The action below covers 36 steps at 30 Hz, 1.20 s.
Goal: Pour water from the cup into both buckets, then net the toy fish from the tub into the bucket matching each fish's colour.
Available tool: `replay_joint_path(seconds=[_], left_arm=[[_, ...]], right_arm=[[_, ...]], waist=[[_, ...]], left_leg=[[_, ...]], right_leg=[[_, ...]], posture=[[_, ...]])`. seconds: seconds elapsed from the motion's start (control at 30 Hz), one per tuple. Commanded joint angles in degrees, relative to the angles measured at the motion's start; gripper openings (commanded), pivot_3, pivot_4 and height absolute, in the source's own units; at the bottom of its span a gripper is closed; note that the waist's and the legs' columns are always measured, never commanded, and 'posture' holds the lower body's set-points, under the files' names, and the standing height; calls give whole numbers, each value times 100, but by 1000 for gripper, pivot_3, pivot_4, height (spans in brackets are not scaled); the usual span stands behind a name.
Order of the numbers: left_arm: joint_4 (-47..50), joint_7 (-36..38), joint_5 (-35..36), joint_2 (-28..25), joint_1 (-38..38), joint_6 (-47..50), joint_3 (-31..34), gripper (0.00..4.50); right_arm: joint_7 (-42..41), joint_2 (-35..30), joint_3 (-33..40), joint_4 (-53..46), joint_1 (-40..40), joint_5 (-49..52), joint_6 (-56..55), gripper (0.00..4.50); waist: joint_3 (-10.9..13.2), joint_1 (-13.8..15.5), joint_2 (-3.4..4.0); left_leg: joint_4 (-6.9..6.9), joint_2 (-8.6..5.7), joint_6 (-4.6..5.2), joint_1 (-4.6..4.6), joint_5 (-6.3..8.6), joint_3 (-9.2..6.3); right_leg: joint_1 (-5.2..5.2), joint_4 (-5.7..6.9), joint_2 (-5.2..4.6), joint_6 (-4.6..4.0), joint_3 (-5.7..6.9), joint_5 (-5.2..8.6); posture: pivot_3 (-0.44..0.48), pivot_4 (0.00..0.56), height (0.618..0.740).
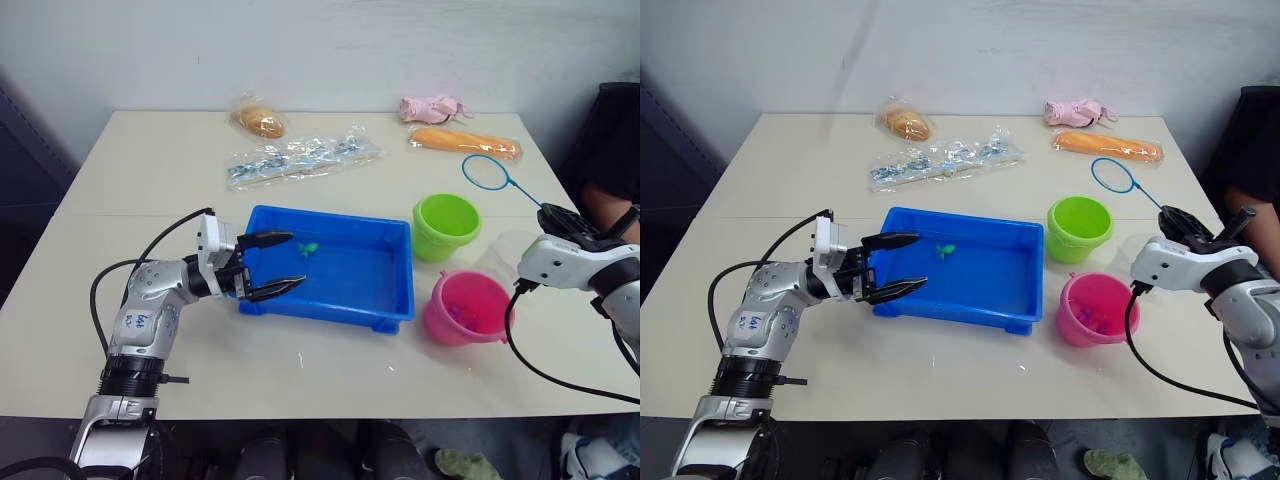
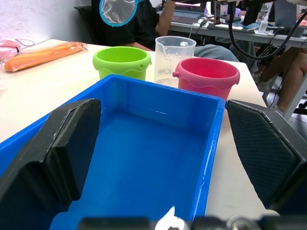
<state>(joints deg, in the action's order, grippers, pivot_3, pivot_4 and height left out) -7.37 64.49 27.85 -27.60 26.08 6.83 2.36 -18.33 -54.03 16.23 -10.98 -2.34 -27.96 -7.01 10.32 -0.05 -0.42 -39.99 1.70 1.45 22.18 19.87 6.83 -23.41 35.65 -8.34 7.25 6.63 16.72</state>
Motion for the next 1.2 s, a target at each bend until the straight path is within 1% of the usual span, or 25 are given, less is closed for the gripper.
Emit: replay_joint_path(seconds=[0.03, 0.07, 0.1, 0.17, 0.2, 0.23, 0.3, 0.37, 0.47, 0.57, 0.7, 0.93, 1.07, 1.2], left_arm=[[222, -81, 65, -25, 39, -19, 144, 4474], [261, -138, 95, -20, 13, 14, 178, 4474], [288, -178, 116, -17, -4, 36, 199, 4474], [333, -258, 144, -111, -58, 99, 323, 4474], [338, -269, 160, -180, -97, 124, 403, 4474], [320, -256, 152, -293, -164, 122, 506, 4474], [286, -211, 179, -532, -333, 147, 741, 4474], [288, -178, 186, -690, -454, 152, 873, 4474], [306, -140, 156, -894, -655, 114, 1036, 4474], [331, -148, 171, -1018, -828, 86, 1186, 4474], [415, -165, 187, -1150, -1096, 81, 1388, 4474], [582, -215, 200, -1207, -1401, 68, 1520, 4474], [678, -245, 207, -1177, -1504, 52, 1531, 4474], [755, -278, 216, -1161, -1538, 47, 1505, 4474]], right_arm=[[-118, 269, 223, -330, -267, 653, 159, 0], [-326, 574, 257, -518, -411, 1337, 471, 0], [-476, 787, 285, -649, -505, 1797, 704, 0], [-1182, 1288, 241, -1347, -704, 3813, 2291, 0], [-1434, 1358, 217, -1651, -724, 4693, 3132, 0], [-1738, 1262, 102, -1955, -728, 5364, 3788, 0], [-1822, 1080, -122, -2331, -939, 6191, 4951, 0], [-1637, 996, -261, -2456, -1263, 6580, 5794, 0], [-1415, 924, -702, -2453, -1719, 6738, 6609, 0], [-1050, 1050, -1214, -2279, -1996, 6488, 7028, 0], [-872, 902, -1886, -2029, -2210, 5914, 7013, 0], [-713, 1032, -2568, -1397, -2665, 5131, 6767, 0], [-716, 1420, -2880, -1090, -2940, 4960, 6793, 0], [-730, 2002, -2930, -823, -3245, 4997, 6924, 0]], waist=[[0, -3, 0], [0, -3, 0], [0, -12, 0], [0, -22, 0], [0, -19, 0], [0, -10, 1], [0, -14, 2], [0, -21, 1], [0, -16, 2], [0, 20, 1], [0, -7, 1], [0, -24, 1], [0, -32, 1], [0, -44, 1]], left_leg=[[0, 0, 0, 0, 0, 0], [-1, 0, 0, 0, 0, -1], [0, 0, -1, -1, -1, -2], [-1, 1, -3, -1, -2, -3], [-1, 0, -3, -1, -2, -3], [-1, 2, -4, -1, -2, -6], [-1, 15, -3, 0, -2, -14], [-2, 14, -1, 0, -1, -14], [-3, 4, 5, -1, 1, -14], [-2, 0, 6, 4, 2, -21], [-2, -7, 7, 13, 3, -18], [0, -1, 6, 13, 3, -6], [1, 0, 6, 11, 3, -3], [2, 2, 5, 13, 3, -2]], right_leg=[[0, 0, 0, 0, 0, 0], [0, 1, 1, 0, 0, 0], [0, 2, 1, 0, 0, 0], [0, 2, 9, -1, 0, 0], [-1, 3, 10, -1, -1, 0], [0, 4, 13, -1, 0, 0], [0, 4, 12, -4, 1, 0], [-1, 6, 8, -7, 1, 1], [-3, 11, -11, -9, 1, 0], [-2, 8, -15, -10, 7, 1], [-9, 6, -18, -9, 7, 0], [-18, 9, -14, -9, 7, 1], [-18, 9, -14, -9, 6, 0], [-21, 10, -12, -9, 7, 0]], posture=[[0, 150, 740], [0, 150, 740], [0, 150, 740], [0, 150, 740], [0, 150, 740], [0, 150, 740], [0, 150, 740], [0, 150, 740], [0, 150, 740], [0, 150, 740], [0, 150, 740], [0, 150, 740], [0, 150, 740], [0, 150, 740]])
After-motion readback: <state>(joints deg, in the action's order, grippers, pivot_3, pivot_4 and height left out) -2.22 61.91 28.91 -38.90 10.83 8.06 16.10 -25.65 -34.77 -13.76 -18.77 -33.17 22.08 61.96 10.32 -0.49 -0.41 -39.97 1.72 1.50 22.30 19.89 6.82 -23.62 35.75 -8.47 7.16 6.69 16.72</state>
